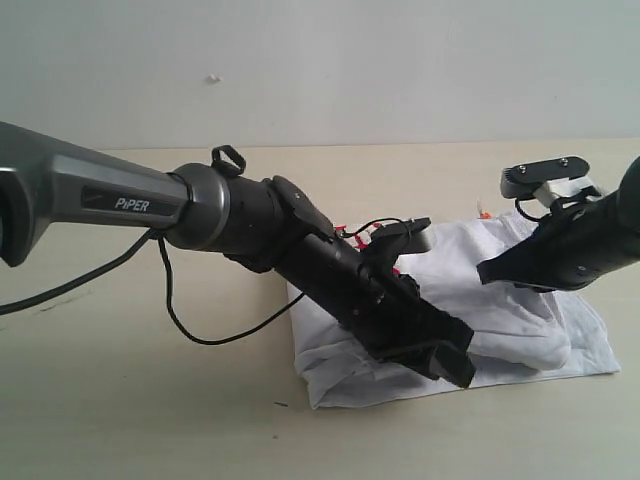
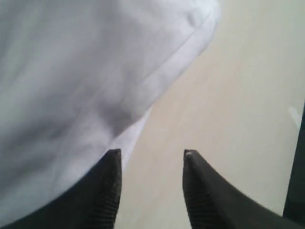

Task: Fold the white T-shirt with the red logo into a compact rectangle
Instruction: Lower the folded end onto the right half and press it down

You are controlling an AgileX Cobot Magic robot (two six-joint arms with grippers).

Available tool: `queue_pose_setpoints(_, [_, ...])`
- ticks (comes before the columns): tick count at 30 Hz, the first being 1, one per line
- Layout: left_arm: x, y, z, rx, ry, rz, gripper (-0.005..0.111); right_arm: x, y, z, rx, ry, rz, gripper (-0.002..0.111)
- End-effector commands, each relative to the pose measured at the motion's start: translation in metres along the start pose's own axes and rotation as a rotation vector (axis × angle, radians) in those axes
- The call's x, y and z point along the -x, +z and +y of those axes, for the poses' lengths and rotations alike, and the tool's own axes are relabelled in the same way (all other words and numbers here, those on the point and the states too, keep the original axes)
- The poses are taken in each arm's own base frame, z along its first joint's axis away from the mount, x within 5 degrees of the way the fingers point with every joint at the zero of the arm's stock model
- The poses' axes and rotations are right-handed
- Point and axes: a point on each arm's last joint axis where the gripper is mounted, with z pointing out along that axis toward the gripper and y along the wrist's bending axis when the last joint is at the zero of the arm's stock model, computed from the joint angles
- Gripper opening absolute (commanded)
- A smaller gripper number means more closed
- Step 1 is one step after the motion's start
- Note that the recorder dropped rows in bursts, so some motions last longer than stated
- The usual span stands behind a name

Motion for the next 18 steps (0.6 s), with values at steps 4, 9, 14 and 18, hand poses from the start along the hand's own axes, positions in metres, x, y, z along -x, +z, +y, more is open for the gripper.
queue_pose_setpoints(4, [-0.014, -0.002, 0.014, 0.108, 0.011, 0.147, 0.042, -0.013, 0.014, -0.022, -0.022, 0.058, 0.071, 0.011])
queue_pose_setpoints(9, [-0.016, -0.018, 0.032, 0.134, -0.035, 0.197, 0.042, -0.012, 0.014, -0.023, -0.028, 0.058, 0.057, 0.011])
queue_pose_setpoints(14, [-0.025, -0.038, 0.056, 0.231, -0.063, 0.298, 0.042, -0.016, 0.013, -0.019, 0.000, 0.078, 0.109, 0.011])
queue_pose_setpoints(18, [-0.039, -0.053, 0.076, 0.253, -0.124, 0.368, 0.042, -0.018, 0.013, -0.019, 0.008, 0.078, 0.125, 0.011])
